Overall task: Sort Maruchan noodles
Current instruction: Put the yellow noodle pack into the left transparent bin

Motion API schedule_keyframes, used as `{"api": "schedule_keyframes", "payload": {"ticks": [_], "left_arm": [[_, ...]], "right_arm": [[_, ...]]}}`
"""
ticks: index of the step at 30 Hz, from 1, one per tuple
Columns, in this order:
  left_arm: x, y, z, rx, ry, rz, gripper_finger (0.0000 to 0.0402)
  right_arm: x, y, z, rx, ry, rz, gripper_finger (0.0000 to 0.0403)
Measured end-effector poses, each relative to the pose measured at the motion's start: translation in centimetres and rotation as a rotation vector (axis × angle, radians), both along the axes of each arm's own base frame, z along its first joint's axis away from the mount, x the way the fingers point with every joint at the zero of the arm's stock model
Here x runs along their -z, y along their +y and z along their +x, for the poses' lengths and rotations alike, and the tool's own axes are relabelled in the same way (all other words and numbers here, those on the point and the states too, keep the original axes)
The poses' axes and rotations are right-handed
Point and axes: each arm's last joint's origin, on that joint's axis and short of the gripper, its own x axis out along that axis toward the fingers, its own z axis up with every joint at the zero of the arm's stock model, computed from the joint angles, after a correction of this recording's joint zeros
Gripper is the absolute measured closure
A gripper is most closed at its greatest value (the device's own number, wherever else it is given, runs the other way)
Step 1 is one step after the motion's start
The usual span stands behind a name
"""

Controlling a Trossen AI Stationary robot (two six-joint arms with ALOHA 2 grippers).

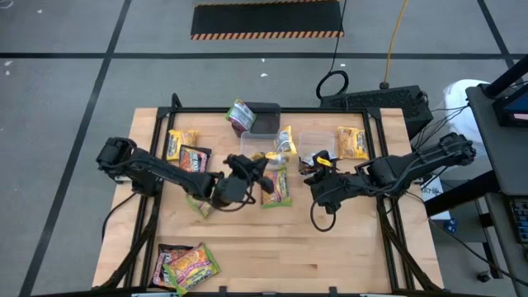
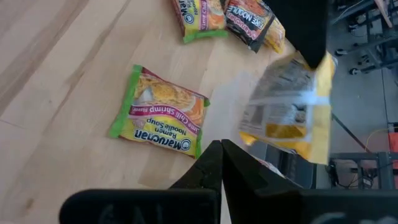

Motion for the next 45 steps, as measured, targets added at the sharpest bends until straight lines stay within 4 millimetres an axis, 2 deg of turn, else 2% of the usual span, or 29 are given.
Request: {"api": "schedule_keyframes", "payload": {"ticks": [6, 10, 18, 31, 36, 45], "left_arm": [[0.1, 2.5, 0.3, -0.068, 0.007, -0.005, 0.0401], [0.1, 3.2, 0.4, -0.073, 0.012, -0.007, 0.0401], [0.2, 2.7, 0.4, -0.04, 0.017, -0.009, 0.0401], [0.2, 1.4, 0.3, 0.0, 0.024, -0.002, 0.0401], [0.1, 1.1, 0.2, 0.008, 0.014, -0.004, 0.0401], [-0.4, 0.3, 0.3, 0.038, -0.005, 0.025, 0.0401]], "right_arm": [[-0.1, 0.0, 0.1, 0.001, -0.011, 0.003, 0.0403], [-0.2, -0.1, 0.3, 0.008, -0.037, 0.012, 0.0403], [-0.5, -1.5, 1.0, 0.065, -0.074, 0.018, 0.0391], [-1.1, -4.2, 2.0, 0.114, -0.132, -0.024, 0.0296], [-0.6, -5.0, 2.5, 0.062, -0.104, 0.06, 0.0292], [1.2, -6.3, 3.6, 0.077, -0.105, -0.026, 0.0297]]}}
